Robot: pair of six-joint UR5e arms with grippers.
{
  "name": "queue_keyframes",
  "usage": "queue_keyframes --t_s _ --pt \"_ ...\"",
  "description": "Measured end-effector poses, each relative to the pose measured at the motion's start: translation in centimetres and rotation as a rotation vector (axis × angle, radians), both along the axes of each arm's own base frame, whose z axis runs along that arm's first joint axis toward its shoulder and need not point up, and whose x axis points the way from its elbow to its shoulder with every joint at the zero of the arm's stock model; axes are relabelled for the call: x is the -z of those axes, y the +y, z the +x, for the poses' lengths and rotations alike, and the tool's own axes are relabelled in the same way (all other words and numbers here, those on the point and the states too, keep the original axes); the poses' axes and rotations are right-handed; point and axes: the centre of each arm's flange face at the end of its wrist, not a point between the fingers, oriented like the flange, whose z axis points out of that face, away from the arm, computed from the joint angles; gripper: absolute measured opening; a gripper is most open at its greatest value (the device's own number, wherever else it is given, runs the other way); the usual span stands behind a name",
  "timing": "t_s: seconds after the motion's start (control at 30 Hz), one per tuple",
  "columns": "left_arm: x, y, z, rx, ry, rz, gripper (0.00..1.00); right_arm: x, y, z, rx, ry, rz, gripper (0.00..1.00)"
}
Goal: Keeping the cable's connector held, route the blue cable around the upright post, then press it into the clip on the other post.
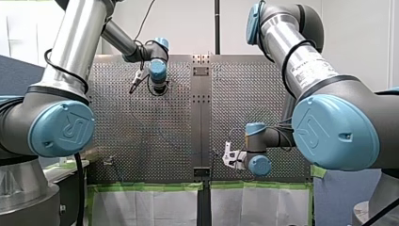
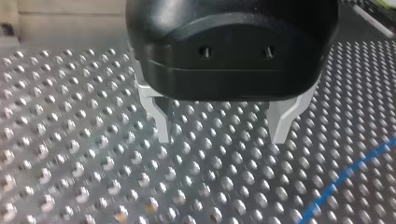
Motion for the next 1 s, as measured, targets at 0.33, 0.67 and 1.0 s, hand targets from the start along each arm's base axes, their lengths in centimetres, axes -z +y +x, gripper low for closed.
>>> queue_keyframes --t_s 0.33,0.67,1.0 --pt "-0.1 1.5 0.9 -0.027 -0.009 0.069 1.00 0.0 0.0 0.1 -0.009 -0.002 -0.002 0.00" --pt "-0.6 2.0 1.9 -0.053 -0.075 0.086 1.00 0.0 0.1 0.1 -0.010 -0.002 -0.002 0.00" --pt "1.3 3.0 3.2 -0.088 -0.056 0.111 1.00 0.0 0.0 0.1 -0.010 -0.003 -0.004 0.00"
